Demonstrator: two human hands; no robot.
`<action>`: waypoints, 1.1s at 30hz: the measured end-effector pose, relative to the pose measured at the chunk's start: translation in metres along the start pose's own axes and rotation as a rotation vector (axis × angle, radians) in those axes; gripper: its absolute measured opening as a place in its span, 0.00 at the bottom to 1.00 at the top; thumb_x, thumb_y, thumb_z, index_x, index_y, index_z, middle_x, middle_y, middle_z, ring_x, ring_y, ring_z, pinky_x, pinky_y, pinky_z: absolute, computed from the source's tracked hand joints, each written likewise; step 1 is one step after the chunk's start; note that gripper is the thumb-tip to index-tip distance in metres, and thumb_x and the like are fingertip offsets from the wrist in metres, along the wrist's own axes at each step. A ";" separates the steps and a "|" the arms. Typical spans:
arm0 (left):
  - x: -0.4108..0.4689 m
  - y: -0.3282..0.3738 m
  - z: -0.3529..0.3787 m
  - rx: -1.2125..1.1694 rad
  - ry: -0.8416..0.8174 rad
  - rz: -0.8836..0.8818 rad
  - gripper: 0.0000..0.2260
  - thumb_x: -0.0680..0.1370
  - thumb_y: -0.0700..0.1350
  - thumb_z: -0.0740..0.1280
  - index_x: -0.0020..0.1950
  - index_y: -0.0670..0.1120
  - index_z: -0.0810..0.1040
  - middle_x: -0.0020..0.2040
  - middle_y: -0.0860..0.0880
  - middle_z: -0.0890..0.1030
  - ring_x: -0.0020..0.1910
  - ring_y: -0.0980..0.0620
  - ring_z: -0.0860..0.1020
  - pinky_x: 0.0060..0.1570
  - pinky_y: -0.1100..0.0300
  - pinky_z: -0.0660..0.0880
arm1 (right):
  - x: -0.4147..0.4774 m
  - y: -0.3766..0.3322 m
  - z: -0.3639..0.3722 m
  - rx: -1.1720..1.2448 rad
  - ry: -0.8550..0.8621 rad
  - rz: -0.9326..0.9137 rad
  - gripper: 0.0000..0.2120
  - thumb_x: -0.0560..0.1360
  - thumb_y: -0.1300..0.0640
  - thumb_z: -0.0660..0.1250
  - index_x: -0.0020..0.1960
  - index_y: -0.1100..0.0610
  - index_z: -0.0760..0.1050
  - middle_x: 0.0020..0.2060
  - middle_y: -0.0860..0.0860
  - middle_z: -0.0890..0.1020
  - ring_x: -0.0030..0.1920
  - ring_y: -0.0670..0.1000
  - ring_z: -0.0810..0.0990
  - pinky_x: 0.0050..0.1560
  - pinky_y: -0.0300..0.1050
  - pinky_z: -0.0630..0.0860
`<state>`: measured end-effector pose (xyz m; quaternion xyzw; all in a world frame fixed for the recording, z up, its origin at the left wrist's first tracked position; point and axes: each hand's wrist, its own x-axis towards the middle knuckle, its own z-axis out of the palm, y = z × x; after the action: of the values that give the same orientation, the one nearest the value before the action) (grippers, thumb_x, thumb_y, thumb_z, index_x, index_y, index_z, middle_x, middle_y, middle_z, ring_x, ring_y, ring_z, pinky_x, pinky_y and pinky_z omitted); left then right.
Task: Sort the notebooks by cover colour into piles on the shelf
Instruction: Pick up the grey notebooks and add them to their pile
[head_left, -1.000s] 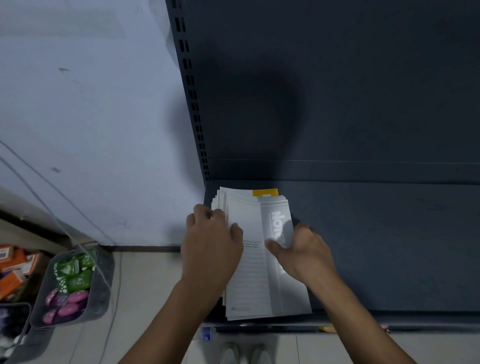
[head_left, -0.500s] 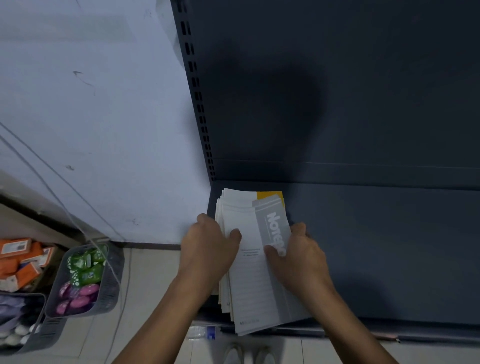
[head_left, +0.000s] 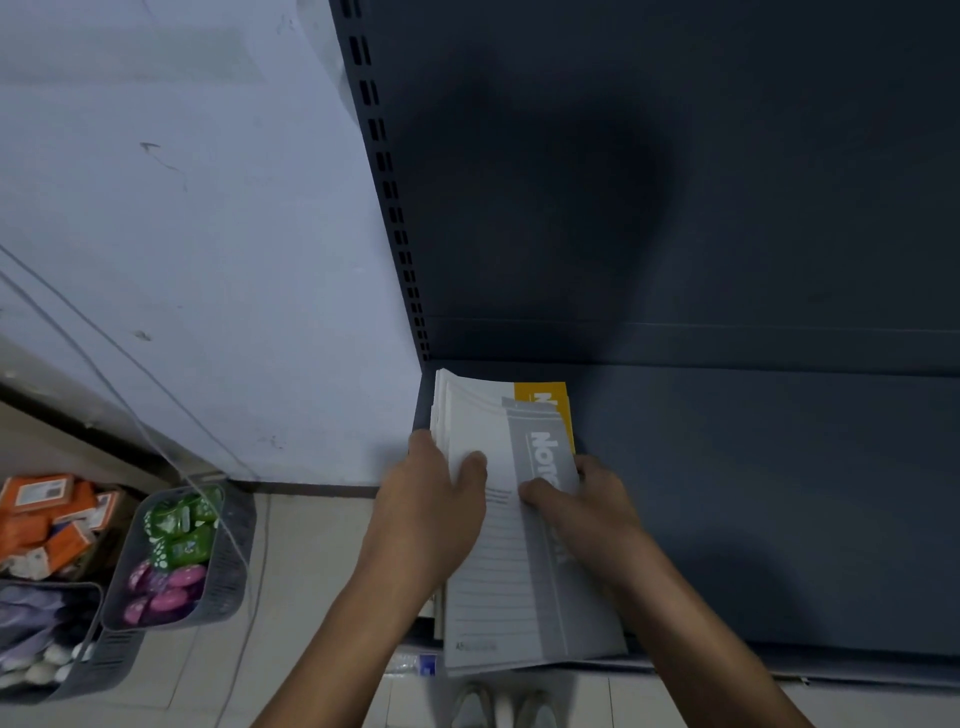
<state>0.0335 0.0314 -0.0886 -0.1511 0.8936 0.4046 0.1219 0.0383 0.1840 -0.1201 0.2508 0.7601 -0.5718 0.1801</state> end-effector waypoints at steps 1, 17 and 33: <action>0.000 -0.001 0.001 -0.014 0.005 0.004 0.11 0.83 0.54 0.62 0.57 0.48 0.68 0.42 0.58 0.72 0.38 0.61 0.72 0.28 0.67 0.65 | 0.000 0.001 0.000 0.015 0.005 0.008 0.18 0.73 0.53 0.74 0.60 0.51 0.75 0.50 0.46 0.84 0.49 0.49 0.85 0.49 0.50 0.84; 0.013 0.031 0.029 -0.304 -0.270 0.162 0.11 0.82 0.51 0.63 0.63 0.50 0.70 0.54 0.54 0.80 0.49 0.56 0.80 0.40 0.61 0.74 | -0.031 -0.001 -0.054 0.434 0.088 0.008 0.20 0.74 0.63 0.76 0.62 0.54 0.74 0.52 0.54 0.87 0.50 0.55 0.88 0.52 0.56 0.85; -0.084 0.166 0.176 -0.059 -0.558 0.580 0.18 0.78 0.62 0.61 0.57 0.51 0.78 0.49 0.55 0.83 0.46 0.57 0.82 0.42 0.57 0.78 | -0.127 0.080 -0.231 0.697 0.600 -0.094 0.15 0.77 0.64 0.73 0.61 0.60 0.75 0.53 0.53 0.88 0.49 0.54 0.89 0.51 0.50 0.85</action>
<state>0.0664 0.2831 -0.0593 0.2197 0.8198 0.4733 0.2361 0.1915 0.4012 -0.0462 0.4163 0.5514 -0.7029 -0.1691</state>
